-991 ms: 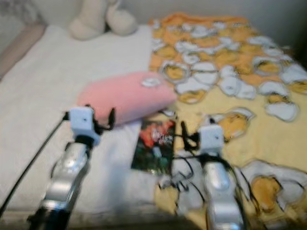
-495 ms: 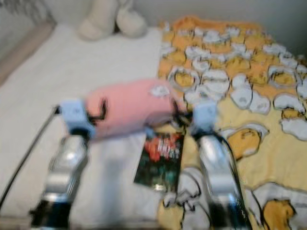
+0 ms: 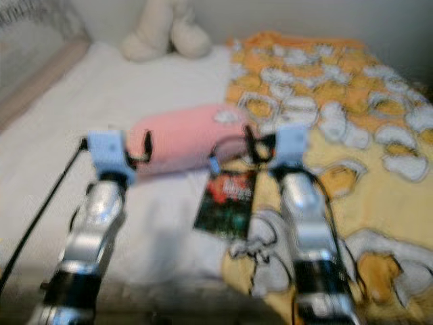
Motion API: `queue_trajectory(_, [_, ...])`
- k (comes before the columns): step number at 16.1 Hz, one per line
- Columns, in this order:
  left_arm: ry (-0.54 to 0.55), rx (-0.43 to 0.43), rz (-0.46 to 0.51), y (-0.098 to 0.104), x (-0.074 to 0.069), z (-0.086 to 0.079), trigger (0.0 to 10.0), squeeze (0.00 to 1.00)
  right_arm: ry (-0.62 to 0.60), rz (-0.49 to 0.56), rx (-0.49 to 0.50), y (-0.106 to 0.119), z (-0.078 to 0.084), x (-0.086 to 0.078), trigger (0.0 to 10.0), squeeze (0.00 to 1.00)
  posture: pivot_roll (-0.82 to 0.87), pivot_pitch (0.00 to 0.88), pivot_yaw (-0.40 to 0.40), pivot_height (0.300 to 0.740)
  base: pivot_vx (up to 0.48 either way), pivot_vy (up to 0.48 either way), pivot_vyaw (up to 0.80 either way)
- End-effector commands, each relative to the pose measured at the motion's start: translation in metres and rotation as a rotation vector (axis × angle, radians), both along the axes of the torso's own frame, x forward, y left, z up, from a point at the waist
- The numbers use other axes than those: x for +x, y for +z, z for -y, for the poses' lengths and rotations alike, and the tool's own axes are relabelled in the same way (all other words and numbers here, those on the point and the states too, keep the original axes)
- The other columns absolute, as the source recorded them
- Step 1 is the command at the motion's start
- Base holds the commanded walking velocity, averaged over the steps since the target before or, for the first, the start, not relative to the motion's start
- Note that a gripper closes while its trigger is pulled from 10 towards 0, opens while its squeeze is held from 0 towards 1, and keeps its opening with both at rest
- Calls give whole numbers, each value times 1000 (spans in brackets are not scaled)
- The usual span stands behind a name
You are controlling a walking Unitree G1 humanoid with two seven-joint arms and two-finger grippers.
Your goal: Clean up the room
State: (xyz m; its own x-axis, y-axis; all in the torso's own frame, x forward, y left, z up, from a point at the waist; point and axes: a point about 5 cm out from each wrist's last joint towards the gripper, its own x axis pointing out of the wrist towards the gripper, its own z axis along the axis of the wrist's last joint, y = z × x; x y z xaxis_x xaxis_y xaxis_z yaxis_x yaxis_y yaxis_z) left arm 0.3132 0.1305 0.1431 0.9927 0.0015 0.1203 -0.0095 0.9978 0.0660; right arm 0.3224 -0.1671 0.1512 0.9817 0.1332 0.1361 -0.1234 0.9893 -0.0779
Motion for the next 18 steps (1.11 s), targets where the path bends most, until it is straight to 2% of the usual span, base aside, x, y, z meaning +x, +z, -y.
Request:
queue_trajectory(1, [14,25,-17,-4,-3,-5,10000,0,-27,27,-5,1,2,-7,10000,0,-129,0,54,727,0,0,0])
queue_trajectory(2, [13,26,-25,-6,-4,-5,10000,0,-49,35,-19,-1,4,-16,10000,0,-130,0,54,727,0,0,0])
queue_trajectory(4, [27,7,-70,-15,-10,-7,10000,0,-22,-19,-36,-20,-4,-43,10000,0,-142,0,61,727,0,0,0])
queue_trajectory(5, [41,-32,-119,-27,-24,-9,10000,0,-6,-63,-31,-32,-7,-59,10000,0,-151,0,67,727,0,0,0])
queue_trajectory(6, [38,-36,-138,-33,-32,-10,10000,0,1,-82,-34,-36,-7,-66,10000,0,-155,0,66,727,0,0,0])
queue_trajectory(7, [36,24,-182,-50,-65,-25,10000,0,7,-132,-54,-44,0,-93,10000,0,-162,0,60,727,0,0,0])
queue_trajectory(8, [10,65,-184,-52,-80,-31,10000,0,1,-155,-66,-46,7,-105,10000,0,-166,0,58,727,0,0,0])
queue_trajectory(9, [-109,99,-167,-44,-112,-37,10000,0,-24,-180,-80,-41,26,-126,10000,0,-177,0,55,727,0,0,0])
queue_trajectory(10, [-102,90,-192,-44,-117,-41,10000,0,-27,-176,-87,-38,31,-129,10000,0,-174,0,50,727,0,0,0])
queue_trajectory(11, [-63,66,-223,-43,-118,-47,10000,0,-33,-179,-99,-36,37,-132,10000,0,-170,0,47,727,0,0,0])
queue_trajectory(12, [-43,-17,-184,-32,-98,-40,10000,0,-32,-190,-104,-41,39,-130,10000,0,-172,0,40,727,240,0,0])
queue_trajectory(13, [-41,-21,-138,-25,-88,-33,10000,0,-20,-185,-100,-42,37,-127,10000,0,-172,0,39,727,480,0,0])
queue_trajectory(16, [-12,-29,-131,-23,-82,-31,10000,0,-16,-182,-90,-40,33,-120,10000,0,-174,0,44,727,480,0,0])
queue_trajectory(18, [-28,-30,-145,-23,-82,-24,10000,0,-21,-175,-74,-39,31,-116,10000,0,-176,0,47,727,480,0,0])
